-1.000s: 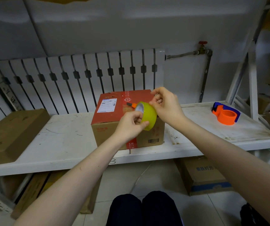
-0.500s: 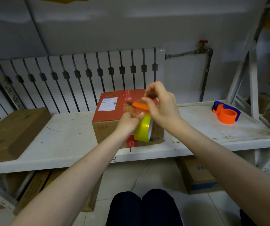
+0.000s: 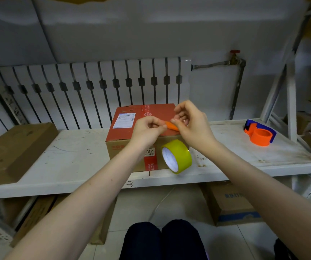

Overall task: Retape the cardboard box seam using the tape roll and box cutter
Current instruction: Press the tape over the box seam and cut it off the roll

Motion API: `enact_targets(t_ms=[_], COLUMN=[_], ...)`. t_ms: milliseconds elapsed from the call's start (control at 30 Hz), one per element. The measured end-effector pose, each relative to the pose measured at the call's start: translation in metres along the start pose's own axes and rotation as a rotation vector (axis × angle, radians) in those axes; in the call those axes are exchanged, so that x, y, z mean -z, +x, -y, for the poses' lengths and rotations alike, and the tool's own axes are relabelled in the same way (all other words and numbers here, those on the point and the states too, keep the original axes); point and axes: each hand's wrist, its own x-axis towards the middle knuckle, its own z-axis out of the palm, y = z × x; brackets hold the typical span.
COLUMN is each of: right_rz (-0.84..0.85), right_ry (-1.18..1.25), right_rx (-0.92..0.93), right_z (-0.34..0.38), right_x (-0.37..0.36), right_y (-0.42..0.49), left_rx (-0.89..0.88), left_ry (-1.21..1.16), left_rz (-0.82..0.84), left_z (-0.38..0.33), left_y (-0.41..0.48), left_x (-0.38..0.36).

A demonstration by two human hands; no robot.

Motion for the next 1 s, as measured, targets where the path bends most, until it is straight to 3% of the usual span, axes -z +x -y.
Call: enact_targets(t_ms=[200, 367, 667, 767, 900, 1000], right_rz=[0.043, 0.113, 0.009, 0.047, 0.143, 0.140], right_ry=[0.004, -0.022, -0.099, -0.151, 0.157, 0.251], right_rx=[-0.014, -0.155, -0.363, -0.372, -0.391, -0.394], right_z=[0.001, -0.002, -0.021, -0.026, -0.037, -0.043], right_x=[0.004, 0.003, -0.008, -0.008, -0.014, -0.019], right_y=[0.001, -0.003, -0.012, -0.016, -0.029, -0.035], left_rx=[0.002, 0.092, 0.190, 0.177, 0.169, 0.181], left_ry=[-0.012, 0.053, 0.111, 0.121, 0.135, 0.134], left_rz=[0.003, 0.010, 0.046, 0.054, 0.048, 0.053], left_z=[-0.002, 0.008, 0.020, 0.021, 0.021, 0.021], left_y=[-0.004, -0.004, -0.002, -0.002, 0.001, 0.001], left_x=[0.003, 0.007, -0.005, -0.006, -0.002, 0.002])
